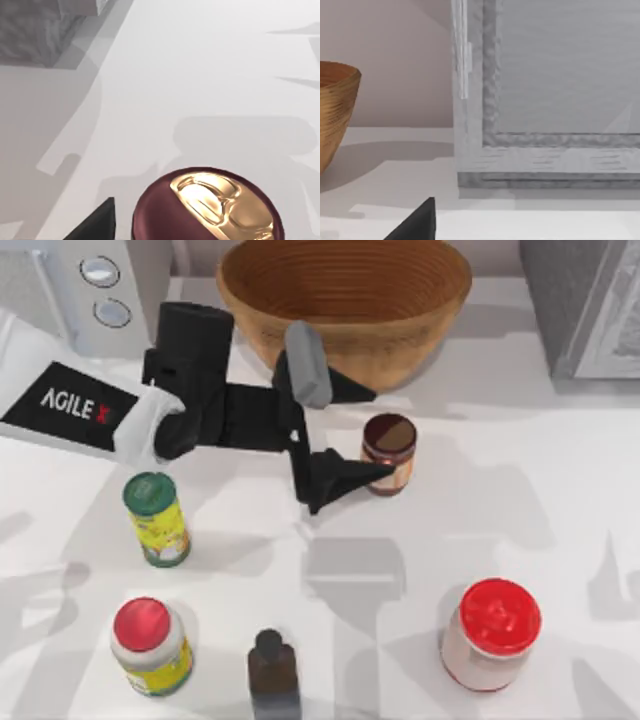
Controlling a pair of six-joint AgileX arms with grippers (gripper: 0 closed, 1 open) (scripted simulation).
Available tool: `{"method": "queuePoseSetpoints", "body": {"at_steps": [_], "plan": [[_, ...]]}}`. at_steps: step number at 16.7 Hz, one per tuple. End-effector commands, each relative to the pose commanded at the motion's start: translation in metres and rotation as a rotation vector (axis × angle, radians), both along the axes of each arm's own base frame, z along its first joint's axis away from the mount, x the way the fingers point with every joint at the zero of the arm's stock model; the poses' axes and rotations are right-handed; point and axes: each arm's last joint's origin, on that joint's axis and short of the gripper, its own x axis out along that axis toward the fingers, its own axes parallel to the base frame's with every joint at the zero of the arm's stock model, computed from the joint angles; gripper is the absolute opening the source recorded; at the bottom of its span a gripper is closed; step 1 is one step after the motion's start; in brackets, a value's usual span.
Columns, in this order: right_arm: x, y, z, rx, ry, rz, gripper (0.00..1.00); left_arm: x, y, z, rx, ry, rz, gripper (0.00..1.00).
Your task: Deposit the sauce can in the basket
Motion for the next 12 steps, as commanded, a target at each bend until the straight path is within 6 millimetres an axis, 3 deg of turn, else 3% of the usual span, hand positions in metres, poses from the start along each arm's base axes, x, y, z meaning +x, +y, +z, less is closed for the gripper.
{"method": "queuePoseSetpoints", "body": {"at_steps": [7,12], "plan": [[0.000,0.000,0.000,0.000,0.000,0.000,1.00,0.016,-0.039,-0.056,-0.001,-0.006,0.000,1.00],[0.000,0.000,0.000,0.000,0.000,0.000,1.00,0.021,-0.039,-0.063,-0.005,-0.010,0.008,1.00]]}}
